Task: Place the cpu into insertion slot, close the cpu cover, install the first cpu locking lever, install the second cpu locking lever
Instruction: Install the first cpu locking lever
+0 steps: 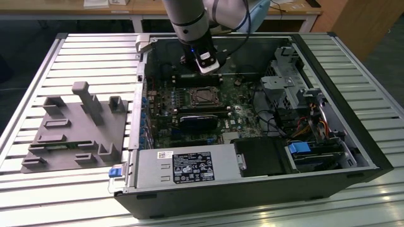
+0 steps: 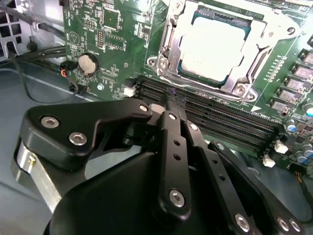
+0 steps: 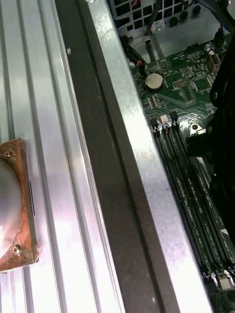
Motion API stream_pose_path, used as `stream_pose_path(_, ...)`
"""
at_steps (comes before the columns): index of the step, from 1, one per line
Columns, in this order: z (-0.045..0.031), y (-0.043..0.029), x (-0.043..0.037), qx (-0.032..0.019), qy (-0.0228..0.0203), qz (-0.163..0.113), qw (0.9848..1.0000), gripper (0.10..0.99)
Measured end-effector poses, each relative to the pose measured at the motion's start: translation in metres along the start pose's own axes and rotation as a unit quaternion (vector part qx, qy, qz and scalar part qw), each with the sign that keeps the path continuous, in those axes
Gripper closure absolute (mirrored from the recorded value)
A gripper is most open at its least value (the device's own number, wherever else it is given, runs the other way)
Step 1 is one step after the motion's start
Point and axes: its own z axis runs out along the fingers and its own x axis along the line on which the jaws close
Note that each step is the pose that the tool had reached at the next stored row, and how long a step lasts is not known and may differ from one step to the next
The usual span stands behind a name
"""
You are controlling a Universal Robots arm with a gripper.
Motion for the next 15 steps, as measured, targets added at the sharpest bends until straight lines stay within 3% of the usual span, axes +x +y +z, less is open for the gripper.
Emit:
stream_pose_path(2,0.0,0.0,0.0,0.0003,0.0003,0.0,1.0,0.984)
stream_pose_path(4,0.0004,0.0001,-0.0004,0.0073,0.0056,-0.001,1.0,0.984)
stream_pose_path(7,0.0012,0.0007,-0.0019,0.0238,0.0169,-0.002,0.9996,0.984)
stream_pose_path(10,0.0022,0.0017,-0.005,0.0418,0.0255,-0.005,0.9988,0.984)
stream_pose_path(15,0.0044,0.0036,-0.0113,0.0682,0.0427,-0.007,0.9967,0.984)
